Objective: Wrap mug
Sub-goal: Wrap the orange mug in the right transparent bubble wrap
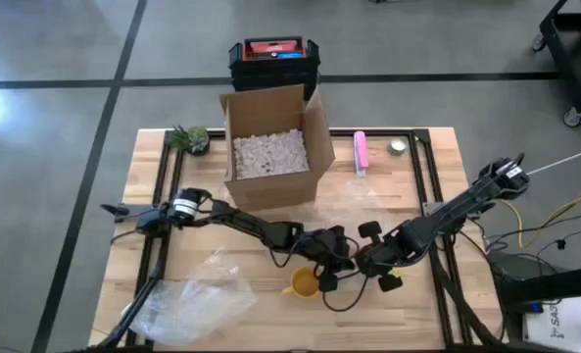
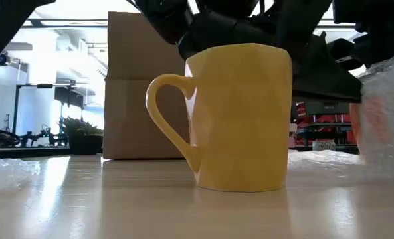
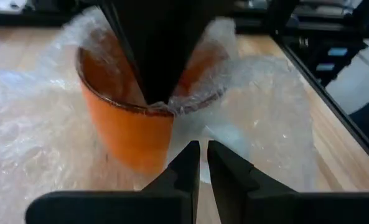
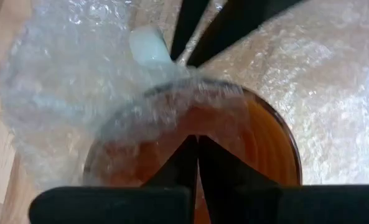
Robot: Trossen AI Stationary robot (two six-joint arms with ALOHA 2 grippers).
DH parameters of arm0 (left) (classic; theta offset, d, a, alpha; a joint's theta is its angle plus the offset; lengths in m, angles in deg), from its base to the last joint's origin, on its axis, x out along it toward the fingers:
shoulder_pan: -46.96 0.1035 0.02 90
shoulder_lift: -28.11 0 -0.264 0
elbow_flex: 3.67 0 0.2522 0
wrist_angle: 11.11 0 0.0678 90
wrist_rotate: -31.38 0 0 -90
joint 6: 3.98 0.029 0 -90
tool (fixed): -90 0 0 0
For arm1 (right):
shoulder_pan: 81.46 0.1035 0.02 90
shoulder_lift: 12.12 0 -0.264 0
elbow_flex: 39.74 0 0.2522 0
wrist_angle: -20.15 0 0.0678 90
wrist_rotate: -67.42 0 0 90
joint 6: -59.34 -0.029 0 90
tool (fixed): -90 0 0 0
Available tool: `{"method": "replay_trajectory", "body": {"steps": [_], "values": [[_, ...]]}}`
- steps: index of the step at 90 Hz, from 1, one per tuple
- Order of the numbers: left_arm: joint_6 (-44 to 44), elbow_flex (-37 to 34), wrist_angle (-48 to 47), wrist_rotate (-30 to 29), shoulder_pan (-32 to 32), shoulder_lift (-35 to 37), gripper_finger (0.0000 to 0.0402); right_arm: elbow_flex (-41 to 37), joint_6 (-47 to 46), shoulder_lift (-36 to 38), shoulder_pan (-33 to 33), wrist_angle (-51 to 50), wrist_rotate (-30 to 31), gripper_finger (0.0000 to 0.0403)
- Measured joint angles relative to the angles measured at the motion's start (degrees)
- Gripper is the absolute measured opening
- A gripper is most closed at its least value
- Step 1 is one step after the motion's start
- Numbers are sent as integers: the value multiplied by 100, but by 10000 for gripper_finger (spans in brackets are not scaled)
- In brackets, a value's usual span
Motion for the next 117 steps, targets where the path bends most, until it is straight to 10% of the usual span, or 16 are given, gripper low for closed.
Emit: {"method": "replay_trajectory", "body": {"steps": [31, 51, 89, 117], "values": [[223, 7, -2017, -2389, 472, 929, 20, 2, -397, 174, 26, 42, -2, 0], [-70, -17, -2261, -1935, 905, 744, 40, 2, -574, 174, 25, 65, 5, 0], [41, 9, -2365, -1982, 991, 309, 234, -7, -795, 172, 39, 144, 7, 0], [343, -31, -2882, -1845, 930, 119, 225, -9, -791, 172, 39, 183, 12, 0]]}}
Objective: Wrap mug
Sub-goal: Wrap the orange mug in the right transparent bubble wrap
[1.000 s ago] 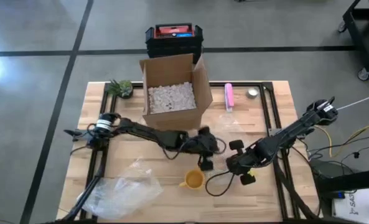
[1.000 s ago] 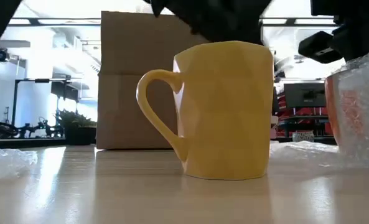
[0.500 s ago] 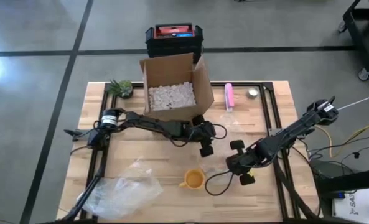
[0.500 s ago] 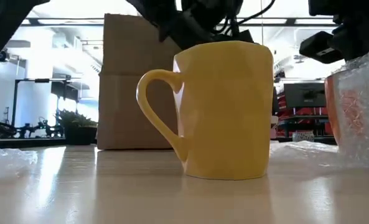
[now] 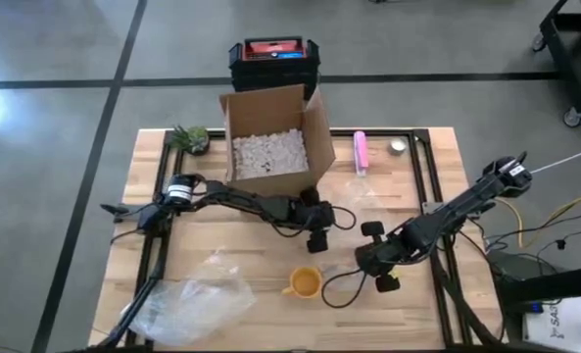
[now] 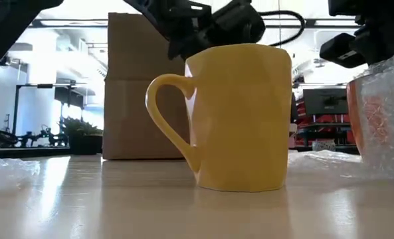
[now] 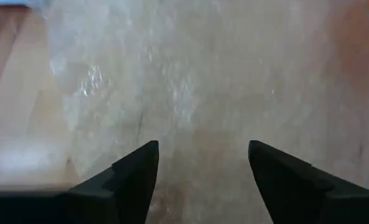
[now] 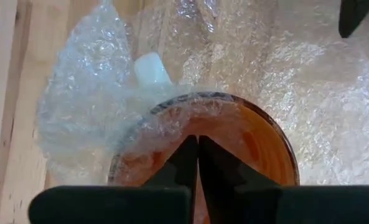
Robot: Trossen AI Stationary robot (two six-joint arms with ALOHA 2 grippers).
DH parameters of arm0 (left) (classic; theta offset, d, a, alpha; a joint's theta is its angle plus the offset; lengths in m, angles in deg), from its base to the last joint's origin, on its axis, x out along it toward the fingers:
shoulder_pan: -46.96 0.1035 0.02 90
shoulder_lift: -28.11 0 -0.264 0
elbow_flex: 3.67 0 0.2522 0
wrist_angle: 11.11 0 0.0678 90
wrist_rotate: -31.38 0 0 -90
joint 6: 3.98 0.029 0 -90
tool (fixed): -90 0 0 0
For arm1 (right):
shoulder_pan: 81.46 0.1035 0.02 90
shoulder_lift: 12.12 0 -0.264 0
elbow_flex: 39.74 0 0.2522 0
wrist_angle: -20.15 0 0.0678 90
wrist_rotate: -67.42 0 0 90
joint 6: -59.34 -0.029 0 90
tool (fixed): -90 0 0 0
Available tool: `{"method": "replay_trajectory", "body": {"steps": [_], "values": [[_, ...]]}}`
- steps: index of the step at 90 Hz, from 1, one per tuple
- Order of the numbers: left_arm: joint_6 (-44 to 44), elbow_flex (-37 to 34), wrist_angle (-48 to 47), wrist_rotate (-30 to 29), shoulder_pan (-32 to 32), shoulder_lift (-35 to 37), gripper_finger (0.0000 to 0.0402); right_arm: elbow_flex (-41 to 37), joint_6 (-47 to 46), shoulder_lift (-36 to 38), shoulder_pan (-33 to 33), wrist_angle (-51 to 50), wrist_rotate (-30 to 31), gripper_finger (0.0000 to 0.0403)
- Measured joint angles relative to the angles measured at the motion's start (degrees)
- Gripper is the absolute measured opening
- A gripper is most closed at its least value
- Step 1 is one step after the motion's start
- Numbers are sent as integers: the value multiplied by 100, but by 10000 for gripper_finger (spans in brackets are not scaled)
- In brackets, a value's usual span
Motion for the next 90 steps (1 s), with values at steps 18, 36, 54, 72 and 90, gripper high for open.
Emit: {"method": "replay_trajectory", "body": {"steps": [18, 36, 54, 72, 90], "values": [[-128, 9, 3, -151, 2, -238, 188, -4, -59, -4, 2, 25, 1, 0], [-279, 0, 107, -145, -8, -215, 109, 28, -56, -4, 4, 23, -7, 0], [-279, 60, 216, -186, -61, -28, 9, 353, -54, 5, 2, -113, -11, 0], [-240, 232, 364, -219, -79, 91, 15, 896, -61, 29, 2, -542, -13, 0], [-174, 251, 375, -210, -92, 93, 4, 1459, -428, 43, 2, -1255, 7, 0]]}}
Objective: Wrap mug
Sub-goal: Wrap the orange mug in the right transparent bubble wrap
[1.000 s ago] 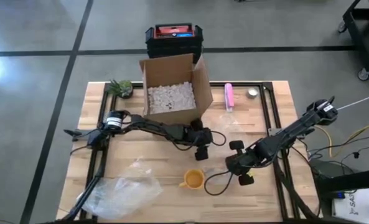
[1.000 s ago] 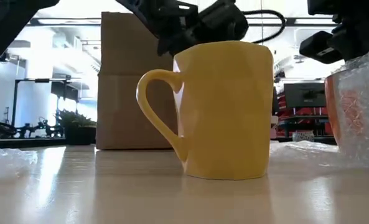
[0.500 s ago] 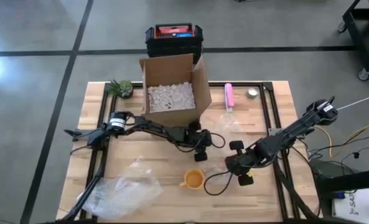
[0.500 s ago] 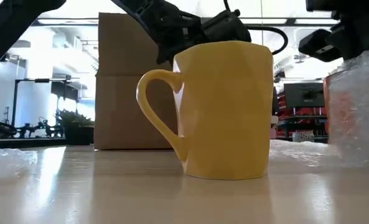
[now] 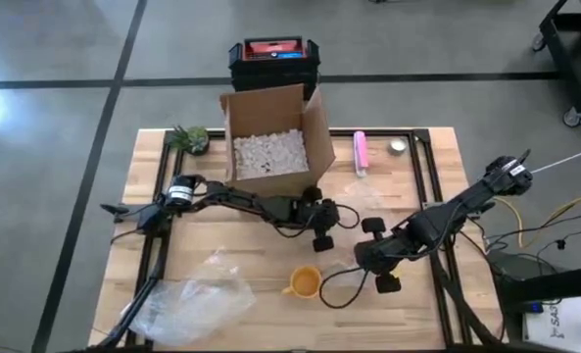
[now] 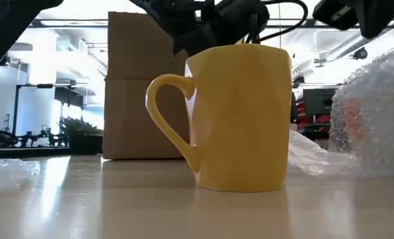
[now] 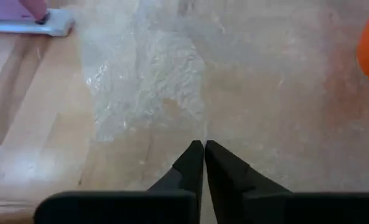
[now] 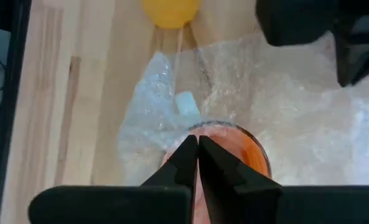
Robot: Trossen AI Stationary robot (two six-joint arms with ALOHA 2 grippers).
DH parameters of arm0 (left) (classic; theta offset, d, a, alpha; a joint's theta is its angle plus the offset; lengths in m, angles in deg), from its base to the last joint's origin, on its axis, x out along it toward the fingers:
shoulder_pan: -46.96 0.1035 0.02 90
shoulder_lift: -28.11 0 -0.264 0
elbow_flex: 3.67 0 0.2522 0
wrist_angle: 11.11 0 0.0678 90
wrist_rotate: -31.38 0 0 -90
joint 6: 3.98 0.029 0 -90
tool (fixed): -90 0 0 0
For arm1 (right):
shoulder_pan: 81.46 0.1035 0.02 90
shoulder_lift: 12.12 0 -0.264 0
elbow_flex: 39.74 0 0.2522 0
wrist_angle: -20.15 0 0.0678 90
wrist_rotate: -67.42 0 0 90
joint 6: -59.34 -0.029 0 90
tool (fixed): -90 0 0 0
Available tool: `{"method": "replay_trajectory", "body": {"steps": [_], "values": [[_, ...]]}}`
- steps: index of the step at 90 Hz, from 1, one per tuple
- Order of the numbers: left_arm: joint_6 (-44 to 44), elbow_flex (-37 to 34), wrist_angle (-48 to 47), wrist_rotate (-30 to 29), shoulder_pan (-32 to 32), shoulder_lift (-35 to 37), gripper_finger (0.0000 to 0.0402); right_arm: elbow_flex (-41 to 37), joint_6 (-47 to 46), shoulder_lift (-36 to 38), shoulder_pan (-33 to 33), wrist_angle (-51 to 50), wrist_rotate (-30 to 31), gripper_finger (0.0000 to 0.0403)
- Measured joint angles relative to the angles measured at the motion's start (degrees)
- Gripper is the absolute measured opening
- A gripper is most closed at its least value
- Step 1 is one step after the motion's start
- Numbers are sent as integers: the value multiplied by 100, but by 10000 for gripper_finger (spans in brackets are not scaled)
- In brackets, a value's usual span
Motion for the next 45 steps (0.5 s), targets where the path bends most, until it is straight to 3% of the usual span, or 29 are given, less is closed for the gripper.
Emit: {"method": "replay_trajectory", "body": {"steps": [25, 45], "values": [[83, 28, 89, 28, -59, 111, 1, -306, -2337, 180, 746, -1217, -22, 0], [284, 276, 139, 42, -72, 258, 2, -922, -3805, 349, 1830, -828, 114, 0]]}}
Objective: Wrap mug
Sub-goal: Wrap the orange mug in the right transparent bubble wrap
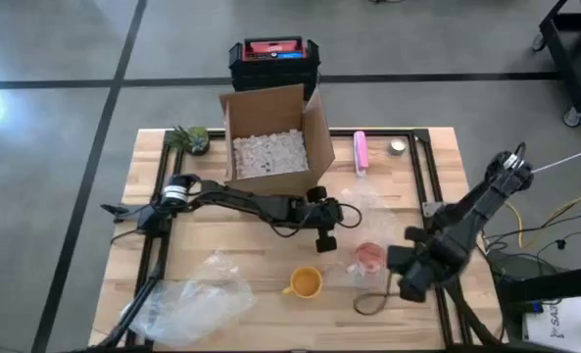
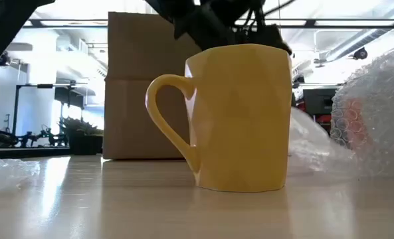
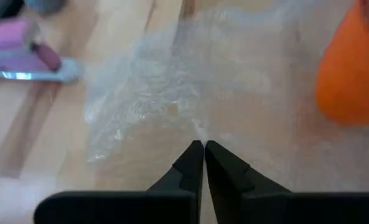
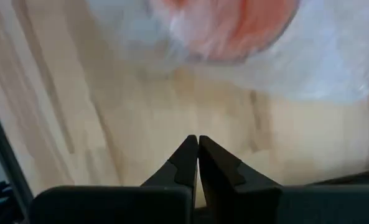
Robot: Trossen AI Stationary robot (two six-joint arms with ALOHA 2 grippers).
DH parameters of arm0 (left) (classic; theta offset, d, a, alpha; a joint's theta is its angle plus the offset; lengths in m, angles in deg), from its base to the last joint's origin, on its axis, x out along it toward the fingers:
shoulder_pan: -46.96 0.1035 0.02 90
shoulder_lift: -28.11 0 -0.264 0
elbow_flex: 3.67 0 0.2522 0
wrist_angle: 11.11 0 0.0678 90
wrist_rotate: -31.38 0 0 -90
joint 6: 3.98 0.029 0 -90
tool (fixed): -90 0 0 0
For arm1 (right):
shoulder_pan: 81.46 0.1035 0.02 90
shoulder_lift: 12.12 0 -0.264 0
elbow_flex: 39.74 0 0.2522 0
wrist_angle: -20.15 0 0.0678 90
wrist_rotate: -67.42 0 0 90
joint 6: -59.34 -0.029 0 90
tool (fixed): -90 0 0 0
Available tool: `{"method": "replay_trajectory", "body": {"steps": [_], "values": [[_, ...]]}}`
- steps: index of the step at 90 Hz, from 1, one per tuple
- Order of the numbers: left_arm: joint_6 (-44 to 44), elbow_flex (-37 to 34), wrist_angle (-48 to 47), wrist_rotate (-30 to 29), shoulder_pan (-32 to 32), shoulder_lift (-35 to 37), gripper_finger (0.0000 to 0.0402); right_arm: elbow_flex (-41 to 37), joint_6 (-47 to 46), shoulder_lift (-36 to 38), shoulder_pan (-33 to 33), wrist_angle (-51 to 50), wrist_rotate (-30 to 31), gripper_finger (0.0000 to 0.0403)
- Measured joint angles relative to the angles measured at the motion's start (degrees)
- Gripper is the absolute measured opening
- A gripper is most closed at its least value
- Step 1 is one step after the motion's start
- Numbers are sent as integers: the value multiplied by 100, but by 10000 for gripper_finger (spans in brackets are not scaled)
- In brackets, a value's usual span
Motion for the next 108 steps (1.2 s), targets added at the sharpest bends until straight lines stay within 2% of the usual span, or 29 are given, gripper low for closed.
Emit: {"method": "replay_trajectory", "body": {"steps": [7, 19, 46, 86, 97, 108], "values": [[0, 121, 4, 95, -12, 2, 1, -198, -38, -23, 87, 468, 385, 0], [-136, 188, 434, 667, -51, 2, 3, -477, 248, -73, 48, 1201, 777, 0], [-204, 186, 1118, 1622, -376, -27, 4, -640, 434, -205, -22, 1351, 1237, 0], [-43, 168, 1878, 1650, -634, -501, 4, -439, 189, -125, -42, 1242, 1304, 0], [-46, 168, 1852, 1650, -638, -569, 4, 36, 212, 32, -44, 678, 1035, 0], [-65, 168, 1865, 1650, -647, -584, 4, 660, 364, 146, -122, -187, 1304, 0]]}}
